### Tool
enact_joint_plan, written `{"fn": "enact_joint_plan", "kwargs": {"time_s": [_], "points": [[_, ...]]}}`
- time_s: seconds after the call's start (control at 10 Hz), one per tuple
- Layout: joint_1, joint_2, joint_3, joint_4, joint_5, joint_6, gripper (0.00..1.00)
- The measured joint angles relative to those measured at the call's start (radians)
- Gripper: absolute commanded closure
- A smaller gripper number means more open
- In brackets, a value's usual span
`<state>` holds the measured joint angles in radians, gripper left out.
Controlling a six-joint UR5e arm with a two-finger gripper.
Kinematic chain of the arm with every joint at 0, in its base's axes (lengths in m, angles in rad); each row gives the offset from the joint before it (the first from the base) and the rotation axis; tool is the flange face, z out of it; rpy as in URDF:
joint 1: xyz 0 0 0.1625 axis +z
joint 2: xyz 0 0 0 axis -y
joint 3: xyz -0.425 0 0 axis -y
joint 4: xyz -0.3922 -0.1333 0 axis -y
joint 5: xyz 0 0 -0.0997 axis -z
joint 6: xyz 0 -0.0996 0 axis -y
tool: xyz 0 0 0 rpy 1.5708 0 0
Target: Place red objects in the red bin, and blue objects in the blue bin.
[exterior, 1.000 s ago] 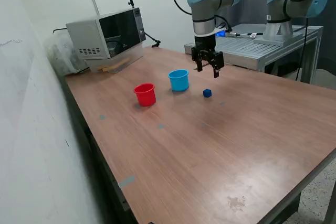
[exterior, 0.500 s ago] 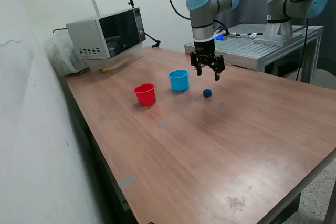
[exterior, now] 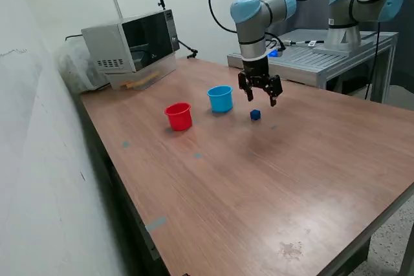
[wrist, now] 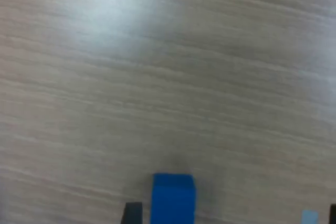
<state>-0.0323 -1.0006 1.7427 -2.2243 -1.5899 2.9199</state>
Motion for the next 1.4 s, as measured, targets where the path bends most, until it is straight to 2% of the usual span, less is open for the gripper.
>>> {"fn": "enact_joint_plan", "kwargs": {"time_s": [0.6, 1.4], "points": [[0.015, 0.022, 0.002, -0.004, 0.018, -0.003, 0.00], [-0.025, 0.043, -0.007, -0.005, 0.018, -0.014, 0.00]]}}
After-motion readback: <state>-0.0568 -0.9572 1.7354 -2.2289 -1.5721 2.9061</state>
